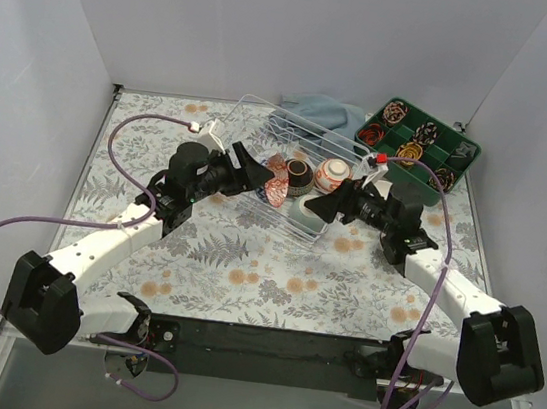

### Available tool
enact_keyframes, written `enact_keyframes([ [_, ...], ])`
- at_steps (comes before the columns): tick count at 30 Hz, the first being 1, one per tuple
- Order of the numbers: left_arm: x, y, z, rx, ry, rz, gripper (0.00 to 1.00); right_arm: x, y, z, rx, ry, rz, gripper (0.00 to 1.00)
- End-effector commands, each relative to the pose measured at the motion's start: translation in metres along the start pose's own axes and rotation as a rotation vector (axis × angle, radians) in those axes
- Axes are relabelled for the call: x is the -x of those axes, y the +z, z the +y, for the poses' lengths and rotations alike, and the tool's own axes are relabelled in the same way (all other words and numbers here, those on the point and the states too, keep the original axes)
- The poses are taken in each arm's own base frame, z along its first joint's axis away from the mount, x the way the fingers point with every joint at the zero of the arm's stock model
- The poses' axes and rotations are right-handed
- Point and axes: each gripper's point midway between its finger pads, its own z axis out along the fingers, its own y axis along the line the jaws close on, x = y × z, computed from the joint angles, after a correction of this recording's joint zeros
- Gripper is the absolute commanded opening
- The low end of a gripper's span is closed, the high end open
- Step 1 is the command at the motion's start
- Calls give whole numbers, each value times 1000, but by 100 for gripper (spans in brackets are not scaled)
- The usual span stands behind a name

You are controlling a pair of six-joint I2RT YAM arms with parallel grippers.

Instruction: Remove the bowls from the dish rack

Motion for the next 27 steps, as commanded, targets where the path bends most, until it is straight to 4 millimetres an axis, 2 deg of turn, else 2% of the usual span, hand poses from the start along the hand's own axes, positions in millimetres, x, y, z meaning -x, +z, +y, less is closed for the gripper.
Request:
enact_keyframes([
  [1, 14, -16, -44, -208, -70, -55, 12, 28, 17, 34, 152, -19, -47, 87],
  [9, 7, -30, -50, -283, -126, -71, 12, 16, 49, 33, 207, 49, -3, 84],
  [15, -4, -32, -47, -307, -150, -48, 12, 8, 67, 42, 254, 86, 24, 75],
  [18, -10, -33, -41, -305, -157, -47, 12, 6, 71, 46, 263, 85, 29, 63],
  [19, -12, -34, -40, -304, -159, -46, 12, 5, 72, 47, 264, 88, 32, 53],
  [21, -14, -34, -38, -300, -157, -42, 13, 6, 71, 48, 261, 90, 26, 41],
  [22, -14, -34, -37, -299, -153, -44, 13, 5, 71, 47, 256, 95, 26, 24],
  [25, -15, -36, -33, -281, -135, -54, 20, 6, 68, 47, 248, 100, 17, 2],
  [26, -16, -37, -31, -273, -130, -53, 23, 6, 67, 48, 247, 101, 15, 1],
  [27, -15, -37, -29, -262, -117, -61, 30, 6, 65, 49, 245, 102, 18, 1],
])
